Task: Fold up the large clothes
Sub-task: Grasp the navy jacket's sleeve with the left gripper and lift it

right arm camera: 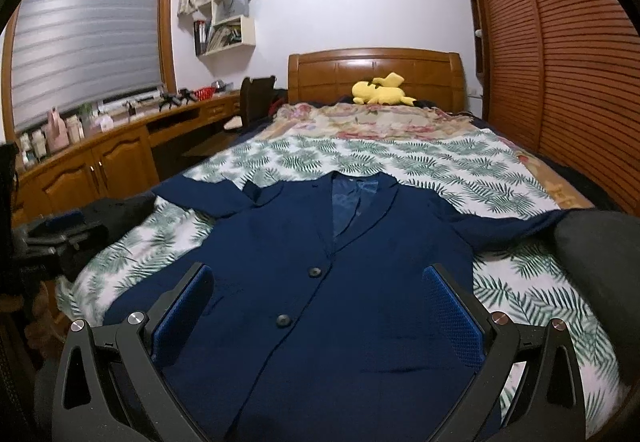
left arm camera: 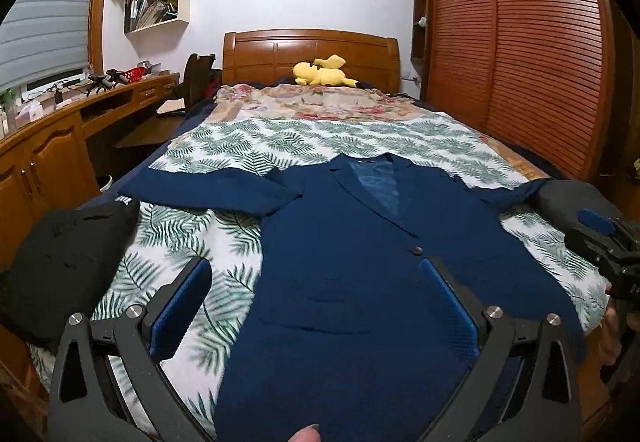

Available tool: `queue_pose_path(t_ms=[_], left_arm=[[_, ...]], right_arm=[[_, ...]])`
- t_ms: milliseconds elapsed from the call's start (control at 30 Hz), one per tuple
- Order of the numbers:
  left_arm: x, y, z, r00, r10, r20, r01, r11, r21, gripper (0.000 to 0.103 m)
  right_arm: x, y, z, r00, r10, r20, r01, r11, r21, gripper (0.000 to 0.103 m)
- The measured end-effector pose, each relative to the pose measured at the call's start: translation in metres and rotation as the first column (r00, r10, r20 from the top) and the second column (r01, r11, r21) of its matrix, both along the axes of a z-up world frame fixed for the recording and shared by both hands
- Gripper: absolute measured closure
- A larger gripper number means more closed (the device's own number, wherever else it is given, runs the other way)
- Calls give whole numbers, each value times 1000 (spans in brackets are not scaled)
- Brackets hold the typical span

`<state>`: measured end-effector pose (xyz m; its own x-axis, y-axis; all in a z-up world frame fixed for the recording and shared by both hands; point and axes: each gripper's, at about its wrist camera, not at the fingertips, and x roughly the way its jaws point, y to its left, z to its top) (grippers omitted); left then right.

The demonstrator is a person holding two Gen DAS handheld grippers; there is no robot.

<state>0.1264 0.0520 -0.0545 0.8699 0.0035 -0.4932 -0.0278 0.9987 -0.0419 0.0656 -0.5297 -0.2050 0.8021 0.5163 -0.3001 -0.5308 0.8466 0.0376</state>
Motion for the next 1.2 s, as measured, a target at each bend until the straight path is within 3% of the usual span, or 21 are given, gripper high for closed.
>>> queue_pose_path(t_ms=[467,800,1000,1200], left_arm=[[95,66,-15,998,35,48,-33,999,-24,0],[168,104,-50,998,46,-32,-49,996,-73,1],[201,135,-66,994,64,-93,-81,978,-194,20],[220,153,-79,983,112,-147,-145,959,-243,27]], right_arm=[[83,58,-16,996,22,-85,-33,990,-136,0],[122,75,-29,986,33,-166,-64,981,-184,0],[119,65,-31,982,23,-188,-59,980,-190,0],[110,62,-25,986,19,-165,-53,978,-200,0]])
